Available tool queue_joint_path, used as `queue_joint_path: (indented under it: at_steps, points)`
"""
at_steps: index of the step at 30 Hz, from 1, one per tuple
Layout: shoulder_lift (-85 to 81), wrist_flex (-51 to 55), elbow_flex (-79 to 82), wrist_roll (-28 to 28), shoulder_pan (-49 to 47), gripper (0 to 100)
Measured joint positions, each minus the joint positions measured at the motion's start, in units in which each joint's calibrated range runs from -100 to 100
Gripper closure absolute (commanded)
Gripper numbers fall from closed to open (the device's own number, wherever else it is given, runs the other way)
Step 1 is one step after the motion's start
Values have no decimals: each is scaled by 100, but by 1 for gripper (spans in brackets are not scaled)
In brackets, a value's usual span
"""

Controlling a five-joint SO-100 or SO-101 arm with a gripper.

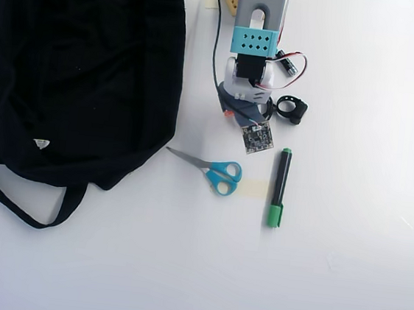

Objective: Put the cable into the black bag

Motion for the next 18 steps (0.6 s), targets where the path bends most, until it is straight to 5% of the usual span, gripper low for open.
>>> queue_joint_path:
  at_steps: [18]
  points:
    - [-589,455,24,0,-51,98]
